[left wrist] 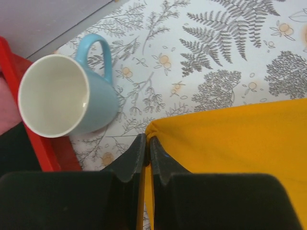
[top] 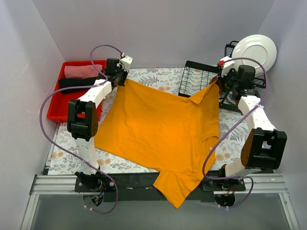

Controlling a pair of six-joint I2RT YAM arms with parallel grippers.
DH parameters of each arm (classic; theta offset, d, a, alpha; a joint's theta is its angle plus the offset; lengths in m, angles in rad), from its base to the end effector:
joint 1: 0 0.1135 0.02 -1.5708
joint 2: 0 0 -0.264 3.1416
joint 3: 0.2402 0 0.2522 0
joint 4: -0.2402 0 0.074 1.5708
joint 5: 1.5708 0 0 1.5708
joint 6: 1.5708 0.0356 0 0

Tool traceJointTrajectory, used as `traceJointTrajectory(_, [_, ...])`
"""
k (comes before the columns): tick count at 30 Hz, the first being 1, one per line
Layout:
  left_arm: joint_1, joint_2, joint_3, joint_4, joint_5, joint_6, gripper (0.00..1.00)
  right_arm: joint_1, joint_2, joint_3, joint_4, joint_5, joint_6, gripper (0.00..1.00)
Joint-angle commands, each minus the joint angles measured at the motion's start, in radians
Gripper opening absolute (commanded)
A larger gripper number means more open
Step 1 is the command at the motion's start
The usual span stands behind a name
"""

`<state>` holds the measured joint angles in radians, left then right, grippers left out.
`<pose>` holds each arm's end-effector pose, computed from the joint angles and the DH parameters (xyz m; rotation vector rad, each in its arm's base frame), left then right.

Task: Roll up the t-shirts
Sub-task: Flatten out the T-shirt at the center of the board.

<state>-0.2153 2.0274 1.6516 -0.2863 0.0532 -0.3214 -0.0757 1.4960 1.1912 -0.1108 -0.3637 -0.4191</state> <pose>0.4614 -0.1028 0.2490 -0.0903 2.2532 -0.3499 0.3500 -0.0139 0.3172 -0.5617 1.8756 0.0363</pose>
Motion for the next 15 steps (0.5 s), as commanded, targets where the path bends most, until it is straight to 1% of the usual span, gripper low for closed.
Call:
traceJointTrajectory(1, [0.039, -0.067, 0.014, 0.047, 0.008, 0.01, 0.0, 0.013, -0.011, 0.056, 0.077, 0.025, -0.017, 0.01])
traceJointTrajectory(5, [0.057, -0.079, 0.007, 0.042, 0.028, 0.018, 0.0, 0.014, -0.017, 0.057, 0.076, 0.029, -0.009, 0.01])
traceJointTrajectory(9, [0.056, -0.098, 0.005, 0.012, 0.106, 0.012, 0.0, 0.033, -0.039, 0.071, 0.01, 0.022, -0.012, 0.01])
traceJointTrajectory(10, [0.056, -0.105, 0.001, 0.0, 0.137, 0.012, 0.0, 0.042, -0.06, 0.068, -0.013, 0.013, -0.014, 0.01])
traceJointTrajectory(11, [0.056, -0.111, -0.006, -0.008, 0.149, 0.013, 0.0, 0.048, -0.074, 0.064, -0.068, 0.006, -0.015, 0.01])
traceJointTrajectory(12, [0.056, -0.127, -0.012, -0.011, 0.155, 0.016, 0.0, 0.054, -0.092, 0.055, -0.088, 0.006, -0.023, 0.01])
traceJointTrajectory(15, [0.059, -0.159, -0.05, -0.011, 0.177, 0.038, 0.0, 0.07, -0.189, -0.03, -0.133, 0.006, -0.014, 0.01])
